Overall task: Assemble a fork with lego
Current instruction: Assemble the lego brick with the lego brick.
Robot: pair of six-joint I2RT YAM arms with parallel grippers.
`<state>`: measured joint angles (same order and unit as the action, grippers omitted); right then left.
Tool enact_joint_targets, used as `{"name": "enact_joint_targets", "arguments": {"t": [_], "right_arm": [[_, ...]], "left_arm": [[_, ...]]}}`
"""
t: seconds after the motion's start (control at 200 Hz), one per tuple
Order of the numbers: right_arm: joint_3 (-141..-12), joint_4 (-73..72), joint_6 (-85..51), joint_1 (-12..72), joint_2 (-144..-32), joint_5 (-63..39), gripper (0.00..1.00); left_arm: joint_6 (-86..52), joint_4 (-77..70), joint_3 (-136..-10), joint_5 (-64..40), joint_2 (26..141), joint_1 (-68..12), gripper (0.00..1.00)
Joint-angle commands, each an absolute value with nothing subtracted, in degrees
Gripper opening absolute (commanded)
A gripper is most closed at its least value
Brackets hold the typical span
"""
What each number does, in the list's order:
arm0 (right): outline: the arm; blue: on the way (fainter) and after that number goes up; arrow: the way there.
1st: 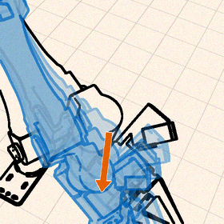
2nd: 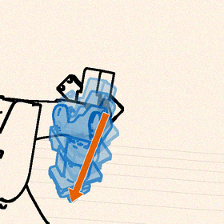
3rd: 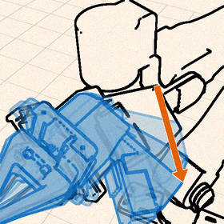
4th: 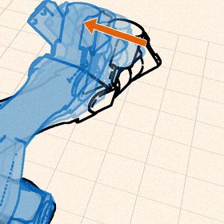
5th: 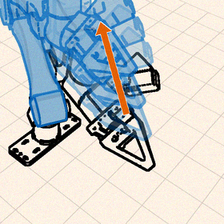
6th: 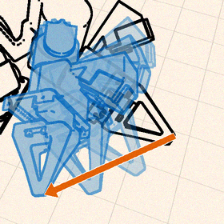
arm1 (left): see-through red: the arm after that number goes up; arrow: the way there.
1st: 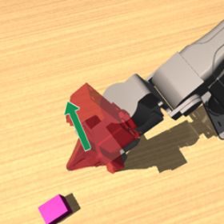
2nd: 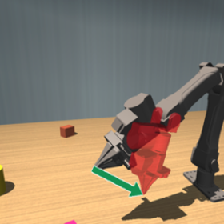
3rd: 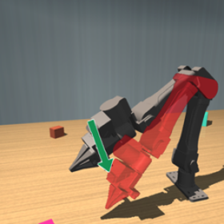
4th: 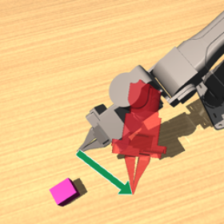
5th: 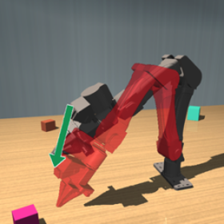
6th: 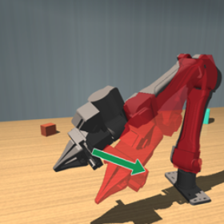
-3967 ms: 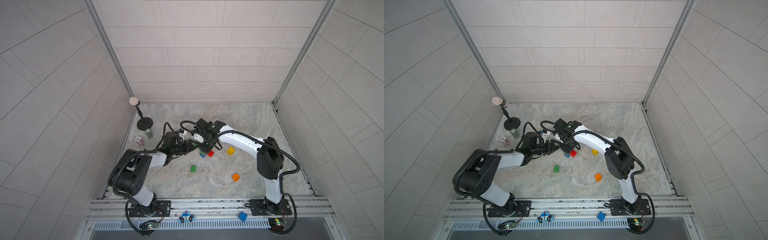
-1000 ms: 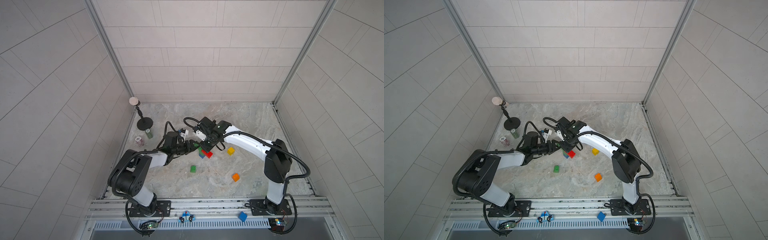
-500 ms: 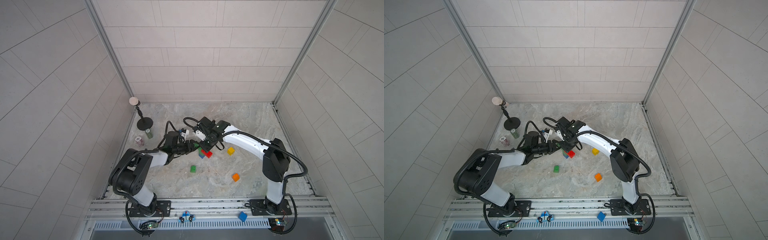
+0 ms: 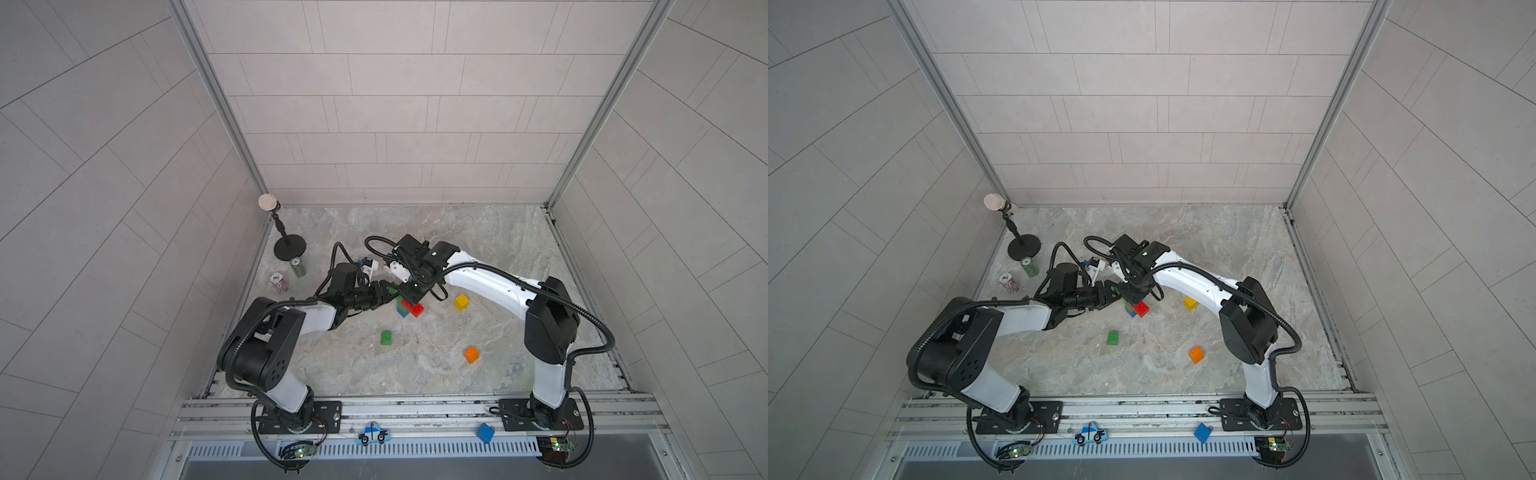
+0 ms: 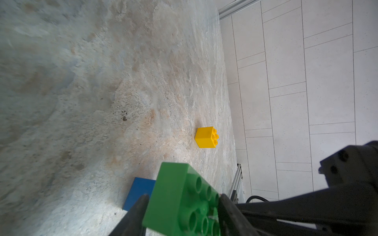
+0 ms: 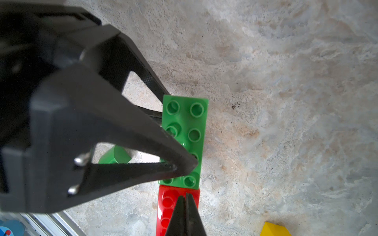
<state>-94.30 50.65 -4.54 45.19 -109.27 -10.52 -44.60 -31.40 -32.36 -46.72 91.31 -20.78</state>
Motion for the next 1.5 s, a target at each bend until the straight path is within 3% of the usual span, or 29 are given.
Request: {"name": "enact_joint_targets", "arguments": {"t": [0.0,0.916,1.496], "right_arm": [[-96.0,52.0,-3.9,45.7,-106.8,-11.0,0.08],[-95.0,52.1,-4.0,46.2,-109.7,-10.9,0.21],[-94.2,54.3,-3.3,47.5,-112.5,-6.7,0.15]], "left_arm": [[-43.6,-30.8,-33.2,-46.9,90.8,-21.1,0.58],[-43.6,-31.0,-33.4,-47.1,91.2,-21.0,0.57],[-43.7,-30.9,-33.3,-47.2,91.2,-21.0,0.57]]}}
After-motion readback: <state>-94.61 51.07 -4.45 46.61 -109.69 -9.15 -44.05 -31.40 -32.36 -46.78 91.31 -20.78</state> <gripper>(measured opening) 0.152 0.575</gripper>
